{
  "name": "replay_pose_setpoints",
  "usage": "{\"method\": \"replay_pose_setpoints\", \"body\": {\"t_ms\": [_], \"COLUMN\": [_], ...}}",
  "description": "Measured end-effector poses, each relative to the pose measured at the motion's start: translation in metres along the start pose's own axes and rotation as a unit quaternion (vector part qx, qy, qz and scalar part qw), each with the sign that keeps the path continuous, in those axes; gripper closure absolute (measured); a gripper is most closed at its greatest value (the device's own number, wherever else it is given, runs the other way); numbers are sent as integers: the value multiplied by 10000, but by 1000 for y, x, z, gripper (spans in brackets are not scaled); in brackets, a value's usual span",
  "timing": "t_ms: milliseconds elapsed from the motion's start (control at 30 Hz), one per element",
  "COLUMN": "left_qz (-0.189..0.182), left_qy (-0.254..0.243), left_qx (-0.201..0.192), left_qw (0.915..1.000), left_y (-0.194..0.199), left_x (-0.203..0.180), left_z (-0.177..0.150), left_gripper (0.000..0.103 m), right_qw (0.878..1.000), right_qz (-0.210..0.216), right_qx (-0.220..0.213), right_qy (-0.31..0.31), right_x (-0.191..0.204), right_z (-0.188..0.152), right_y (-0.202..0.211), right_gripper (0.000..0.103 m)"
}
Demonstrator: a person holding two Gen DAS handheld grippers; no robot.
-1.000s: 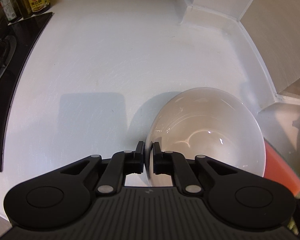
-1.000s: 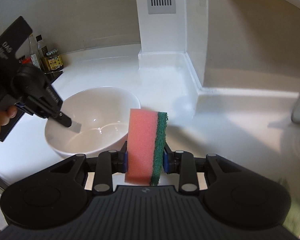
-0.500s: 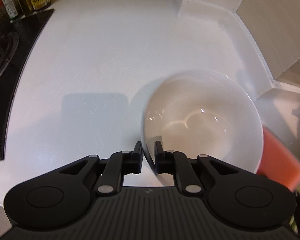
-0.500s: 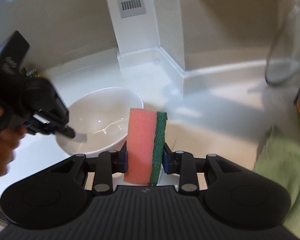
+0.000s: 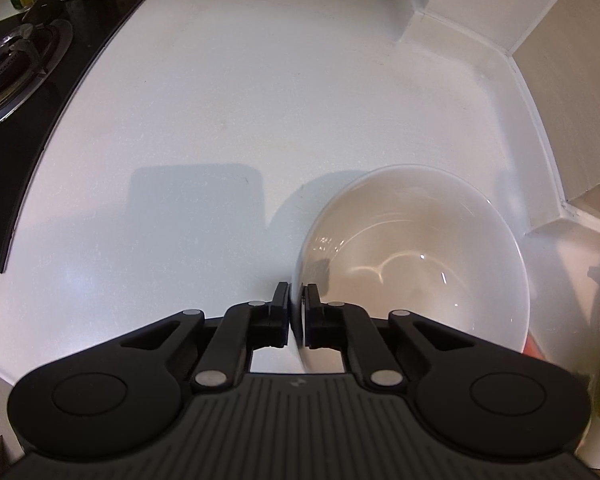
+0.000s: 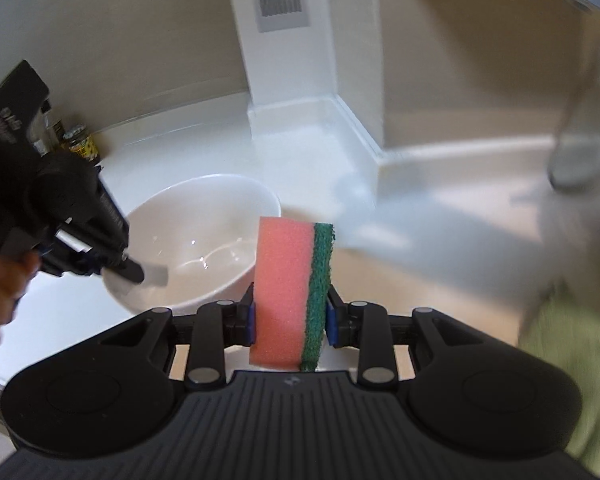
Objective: Clean bowl
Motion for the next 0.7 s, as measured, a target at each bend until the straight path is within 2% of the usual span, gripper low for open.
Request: {"method": "replay_pose_setpoints", "body": {"t_ms": [133, 233, 333, 567, 700], "left_qz": [-103, -262, -348, -317, -321], "left_qy": [-412, -653, -772, -1403, -1792], "left_qx": [200, 499, 632, 524, 607], "left_qw": [9989, 9963, 9944, 9882, 9814], "left_y": [-2, -6, -10, -13, -20], "left_x": [-3, -3, 0, -19, -33], "left_z": [-1, 5, 16, 47, 59], "left_gripper": [95, 89, 88, 89, 89], "right_qw": [9994, 9992, 9995, 9999, 9999], "right_qz": [-173, -231, -233, -154, -80], "right_qx": [-38, -87, -97, -37, 25], "right_qy": [-313, -299, -180, 57, 122], "right_x": [2, 4, 4, 0, -3], "right_z": [-8, -3, 6, 17, 20], "right_y": [11, 4, -4, -19, -20], "right_gripper": [75, 76, 76, 76, 76]}}
Point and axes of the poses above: each gripper's, at about its wrist camera, not at the fingertips, and y roughly against the way its jaws point, x to its left, z to its top, the point moved 2 cm from there along -y, roughly the way its jaws point, and after that the axes turned 11 degrees about -z, right-handed, at the moved point
